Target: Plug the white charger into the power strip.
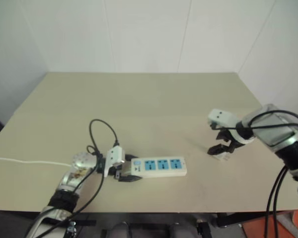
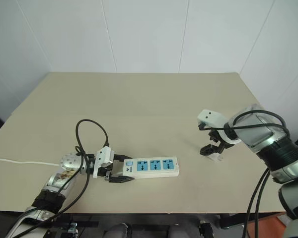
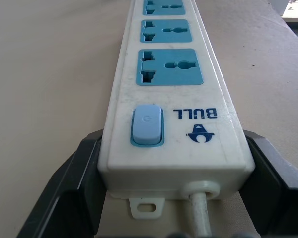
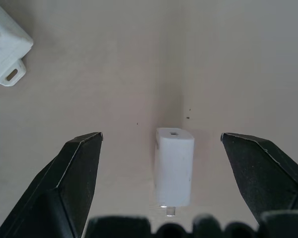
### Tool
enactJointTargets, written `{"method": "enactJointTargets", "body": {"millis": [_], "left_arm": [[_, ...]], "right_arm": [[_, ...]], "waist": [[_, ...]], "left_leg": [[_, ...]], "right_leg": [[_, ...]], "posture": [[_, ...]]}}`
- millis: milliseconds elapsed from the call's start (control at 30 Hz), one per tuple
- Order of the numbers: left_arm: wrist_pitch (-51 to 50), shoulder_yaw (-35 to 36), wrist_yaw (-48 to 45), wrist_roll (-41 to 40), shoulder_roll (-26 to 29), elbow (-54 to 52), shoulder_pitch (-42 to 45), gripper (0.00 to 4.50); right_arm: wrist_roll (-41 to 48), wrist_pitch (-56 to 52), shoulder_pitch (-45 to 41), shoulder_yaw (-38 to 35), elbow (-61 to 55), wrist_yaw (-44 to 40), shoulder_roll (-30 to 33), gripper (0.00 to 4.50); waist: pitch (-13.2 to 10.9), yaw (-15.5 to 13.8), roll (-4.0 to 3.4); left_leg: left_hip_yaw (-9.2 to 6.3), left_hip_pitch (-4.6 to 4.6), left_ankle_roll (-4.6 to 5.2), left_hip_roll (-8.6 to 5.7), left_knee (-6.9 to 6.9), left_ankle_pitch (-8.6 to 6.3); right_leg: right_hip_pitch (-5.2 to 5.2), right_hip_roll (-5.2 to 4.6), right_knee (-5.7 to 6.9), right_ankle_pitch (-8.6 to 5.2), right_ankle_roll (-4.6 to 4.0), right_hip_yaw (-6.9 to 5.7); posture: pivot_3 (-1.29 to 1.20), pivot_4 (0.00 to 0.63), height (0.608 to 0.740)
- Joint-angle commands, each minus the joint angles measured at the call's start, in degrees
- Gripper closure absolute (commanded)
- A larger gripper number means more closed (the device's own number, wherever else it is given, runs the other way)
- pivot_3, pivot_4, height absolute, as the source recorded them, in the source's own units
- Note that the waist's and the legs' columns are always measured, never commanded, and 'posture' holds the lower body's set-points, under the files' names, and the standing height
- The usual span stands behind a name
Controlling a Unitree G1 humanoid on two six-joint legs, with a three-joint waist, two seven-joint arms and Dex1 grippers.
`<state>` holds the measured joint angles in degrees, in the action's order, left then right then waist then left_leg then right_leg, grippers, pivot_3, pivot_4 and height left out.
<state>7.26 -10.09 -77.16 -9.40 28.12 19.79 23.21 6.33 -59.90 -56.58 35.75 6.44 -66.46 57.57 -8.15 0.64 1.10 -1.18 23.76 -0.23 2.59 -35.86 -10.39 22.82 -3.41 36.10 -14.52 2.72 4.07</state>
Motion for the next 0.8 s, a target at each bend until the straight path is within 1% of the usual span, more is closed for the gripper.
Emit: {"method": "enactJointTargets", "body": {"millis": [33,367,800], "left_arm": [[0.6,-1.5,-1.4,0.1,0.0,1.9,-0.1,1.21],[3.8,-2.2,-2.5,1.5,-0.2,6.1,2.9,1.21],[3.2,-2.8,-3.6,1.2,0.6,5.9,3.5,1.21]], "right_arm": [[-3.0,2.2,-1.7,-0.2,2.5,-1.3,-0.6,0.00],[-8.2,5.2,-0.3,1.0,8.4,-2.6,-4.3,0.00],[-12.6,7.9,-0.1,1.7,13.7,-3.9,-7.9,0.00]], "waist": [[0.0,0.0,-0.03],[0.1,0.0,-0.14],[0.1,0.1,-0.16]], "left_leg": [[0.00,0.00,0.00,0.00,0.00,0.00],[0.00,-0.02,0.00,-0.01,-0.02,0.00],[-0.01,-0.05,0.00,-0.02,-0.03,0.00]], "right_leg": [[0.00,0.00,0.01,0.00,0.00,0.00],[-0.02,0.01,0.05,0.00,0.00,0.00],[-0.06,0.01,0.08,0.00,0.01,0.00]], "posture": [[0.00,0.150,0.740],[0.00,0.150,0.740],[0.00,0.150,0.740]]}}
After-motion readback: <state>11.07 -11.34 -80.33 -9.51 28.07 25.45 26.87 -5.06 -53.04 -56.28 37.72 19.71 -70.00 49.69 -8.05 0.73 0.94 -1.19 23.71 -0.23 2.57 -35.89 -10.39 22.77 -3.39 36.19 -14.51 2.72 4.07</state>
